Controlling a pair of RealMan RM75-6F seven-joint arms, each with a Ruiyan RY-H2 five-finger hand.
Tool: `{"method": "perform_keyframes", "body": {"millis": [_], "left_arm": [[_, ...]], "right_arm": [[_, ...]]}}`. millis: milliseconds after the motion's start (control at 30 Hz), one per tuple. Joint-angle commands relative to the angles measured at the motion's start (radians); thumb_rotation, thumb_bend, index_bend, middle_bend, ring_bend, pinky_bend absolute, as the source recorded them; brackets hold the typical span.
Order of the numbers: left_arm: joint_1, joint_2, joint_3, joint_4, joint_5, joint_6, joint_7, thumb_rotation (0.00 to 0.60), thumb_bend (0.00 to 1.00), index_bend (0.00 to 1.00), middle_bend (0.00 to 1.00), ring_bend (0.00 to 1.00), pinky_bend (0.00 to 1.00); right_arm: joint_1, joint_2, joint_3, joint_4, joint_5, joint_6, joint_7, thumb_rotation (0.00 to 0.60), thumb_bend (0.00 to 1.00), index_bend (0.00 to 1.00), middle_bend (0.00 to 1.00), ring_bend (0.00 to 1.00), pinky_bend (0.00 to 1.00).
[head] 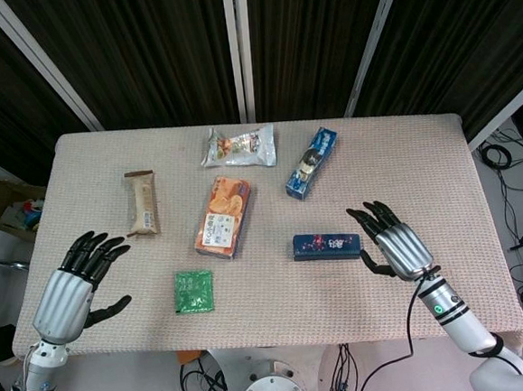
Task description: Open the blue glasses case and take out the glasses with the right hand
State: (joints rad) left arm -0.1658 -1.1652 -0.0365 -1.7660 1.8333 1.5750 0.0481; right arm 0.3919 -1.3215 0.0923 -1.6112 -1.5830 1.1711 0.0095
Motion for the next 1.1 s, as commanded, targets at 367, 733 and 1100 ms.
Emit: {"method": "perform_keyframes", "body": {"millis": [367,733,1100], "left_arm": [[-0.020,0.007,-0.007,0.009,-0.050,-0.029,0.001,0.600,0.05,0.21,0.19,0.12,0.12],[0.007,-0.006,0.015,0.016,-0.073,-0.018,0.058,0.600,0.05,0.22,0.19,0.12,0.12],[0.008,-0.007,0.021,0.028,-0.100,-0.033,0.054,0.600,0.05,0.21,0.19,0.12,0.12]], "right_arm": [[0.039,0.001,0.005,0.013,0.065,-0.057,0.018,0.600,0.58,0.02,0.17,0.00,0.00],[0.165,0.000,0.031,-0.016,0.197,-0.286,-0.005,0.600,0.94,0.03,0.26,0.00,0.00],[0.317,-0.138,0.073,0.106,0.349,-0.455,-0.110,0.600,0.99,0.01,0.26,0.00,0.00]]}}
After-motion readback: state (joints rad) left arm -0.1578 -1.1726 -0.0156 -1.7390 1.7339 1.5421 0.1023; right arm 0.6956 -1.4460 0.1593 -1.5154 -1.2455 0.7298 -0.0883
